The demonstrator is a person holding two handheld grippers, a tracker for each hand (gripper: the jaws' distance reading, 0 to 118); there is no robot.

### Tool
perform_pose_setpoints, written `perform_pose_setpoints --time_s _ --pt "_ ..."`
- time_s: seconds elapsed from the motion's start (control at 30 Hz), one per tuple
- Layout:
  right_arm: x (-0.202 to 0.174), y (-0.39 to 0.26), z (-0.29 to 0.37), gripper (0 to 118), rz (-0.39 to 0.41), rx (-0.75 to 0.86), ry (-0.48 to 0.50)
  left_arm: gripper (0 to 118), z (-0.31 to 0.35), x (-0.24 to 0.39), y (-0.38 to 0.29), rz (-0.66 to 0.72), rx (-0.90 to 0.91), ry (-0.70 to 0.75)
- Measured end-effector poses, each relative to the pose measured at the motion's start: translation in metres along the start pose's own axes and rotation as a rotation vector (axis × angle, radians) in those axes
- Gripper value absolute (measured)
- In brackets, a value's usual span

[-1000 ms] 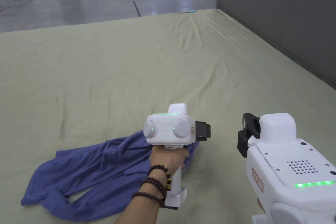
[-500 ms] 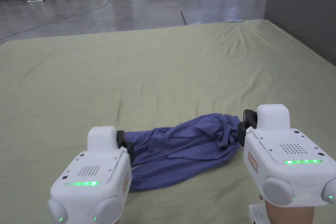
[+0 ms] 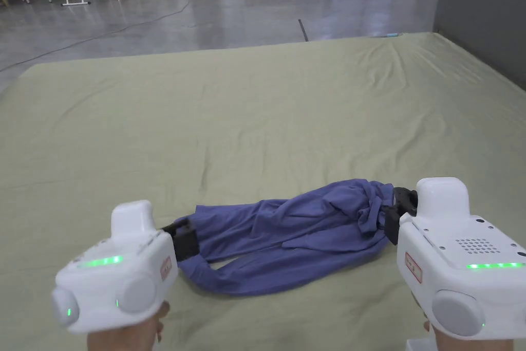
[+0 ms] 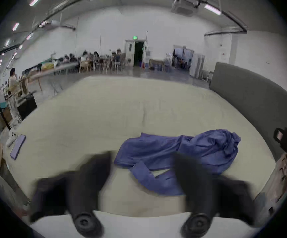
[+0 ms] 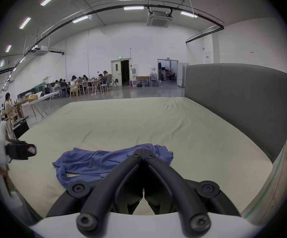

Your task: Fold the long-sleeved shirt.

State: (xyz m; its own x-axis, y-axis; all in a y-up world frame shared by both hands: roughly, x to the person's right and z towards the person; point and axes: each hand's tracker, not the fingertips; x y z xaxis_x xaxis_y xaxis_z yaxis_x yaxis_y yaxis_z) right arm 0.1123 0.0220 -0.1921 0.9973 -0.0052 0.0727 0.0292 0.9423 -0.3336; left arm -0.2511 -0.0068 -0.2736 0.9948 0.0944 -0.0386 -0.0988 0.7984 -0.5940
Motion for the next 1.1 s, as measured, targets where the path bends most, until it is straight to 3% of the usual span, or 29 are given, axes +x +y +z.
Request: perform_pose_setpoints --time_s 0.1,0.33,0.43,0.47,0.5,0.53,0.57,0.7,0.73,0.77,0.83,0.9,1.0,1.1 --pt "0.002 -0.004 -0.008 2 0.003 -0.022 -0.003 107 -0.069 -0.009 0.022 -0.015 -0.137 -0.041" --pt "0.007 -0.018 -0.033 2 0.016 -0.102 -0.006 105 -0.219 -0.024 0.008 -0.091 -0.533 0.115" --pt "0.011 -0.021 -0.041 2 0.012 -0.128 -0.009 101 -0.219 -0.022 -0.002 -0.095 -0.489 0.095" --pt "0.011 -0.022 -0.044 2 0.014 -0.138 -0.008 91 -0.211 -0.018 0.004 -0.128 -0.488 0.074" --pt "0.011 -0.023 -0.048 2 0.020 -0.146 -0.013 71 -0.201 -0.015 0.009 -0.159 -0.446 0.076" --pt "0.012 -0.023 -0.051 2 0.020 -0.149 -0.014 11 -0.188 -0.011 0.009 -0.184 -0.416 0.091" --pt "0.016 -0.020 -0.056 2 0.015 -0.155 -0.007 0 -0.182 -0.010 0.010 -0.179 -0.347 0.041" --pt "0.037 0.003 -0.093 2 -0.003 -0.185 -0.006 0 -0.156 -0.007 0.023 -0.167 -0.320 0.009" --pt "0.044 0.009 -0.109 16 -0.012 -0.209 -0.019 0 -0.150 -0.006 0.027 -0.169 -0.299 0.011" --pt "0.050 0.014 -0.123 38 -0.023 -0.249 -0.032 0 -0.147 -0.006 0.029 -0.164 -0.292 0.009" --pt "0.067 0.018 -0.161 80 -0.058 -0.345 0.038 0 -0.141 -0.006 0.040 -0.141 -0.263 -0.009" --pt "0.080 0.016 -0.194 80 -0.102 -0.419 0.032 0 -0.136 -0.005 0.042 -0.130 -0.250 -0.016" --pt "0.089 0.004 -0.233 80 -0.063 -0.596 0.010 0 -0.131 0.000 0.043 -0.144 -0.257 -0.021" --pt "0.090 -0.018 -0.262 79 -0.104 -0.760 0.044 0 -0.132 -0.001 0.043 -0.111 -0.265 -0.032"
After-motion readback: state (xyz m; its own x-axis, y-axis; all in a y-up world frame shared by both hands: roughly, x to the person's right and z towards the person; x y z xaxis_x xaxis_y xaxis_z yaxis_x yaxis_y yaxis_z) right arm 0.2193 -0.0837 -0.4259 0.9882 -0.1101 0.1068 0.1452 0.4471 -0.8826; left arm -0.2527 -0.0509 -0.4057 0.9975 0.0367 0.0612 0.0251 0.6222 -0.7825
